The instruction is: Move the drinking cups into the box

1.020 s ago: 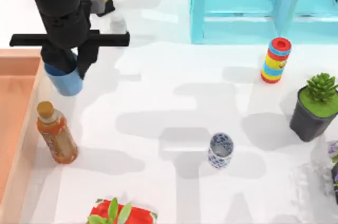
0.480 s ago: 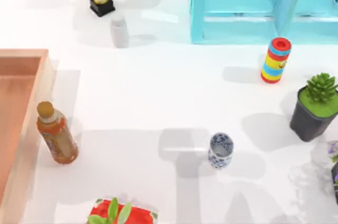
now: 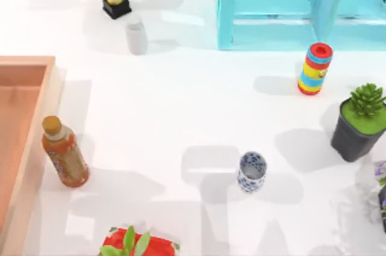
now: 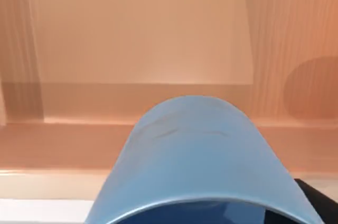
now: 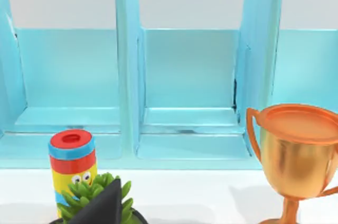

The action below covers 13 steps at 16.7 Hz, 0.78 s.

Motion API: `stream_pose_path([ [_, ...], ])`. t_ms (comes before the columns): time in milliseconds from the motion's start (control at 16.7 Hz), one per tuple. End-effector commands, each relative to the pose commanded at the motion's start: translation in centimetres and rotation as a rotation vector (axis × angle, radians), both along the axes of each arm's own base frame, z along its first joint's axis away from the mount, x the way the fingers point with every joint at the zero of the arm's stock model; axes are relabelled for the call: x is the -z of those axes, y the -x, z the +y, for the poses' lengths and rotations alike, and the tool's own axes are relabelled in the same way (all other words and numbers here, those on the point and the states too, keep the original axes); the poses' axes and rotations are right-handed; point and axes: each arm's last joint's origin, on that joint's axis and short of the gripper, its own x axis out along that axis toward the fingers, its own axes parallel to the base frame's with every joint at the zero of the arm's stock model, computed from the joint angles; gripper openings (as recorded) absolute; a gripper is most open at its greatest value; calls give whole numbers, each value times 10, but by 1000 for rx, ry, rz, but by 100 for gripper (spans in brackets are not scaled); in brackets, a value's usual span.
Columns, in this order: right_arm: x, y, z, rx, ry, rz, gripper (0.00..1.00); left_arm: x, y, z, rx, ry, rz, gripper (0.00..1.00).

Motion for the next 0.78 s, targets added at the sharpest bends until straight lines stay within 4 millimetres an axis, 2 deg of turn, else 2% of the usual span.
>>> stream_pose_path([
  [300, 0, 0, 0, 0, 0, 0, 100, 4, -1, 1, 0, -1, -1, 0],
  [780, 0, 0, 0, 0, 0, 0, 100, 51, -2, 8, 0, -2, -5, 0],
])
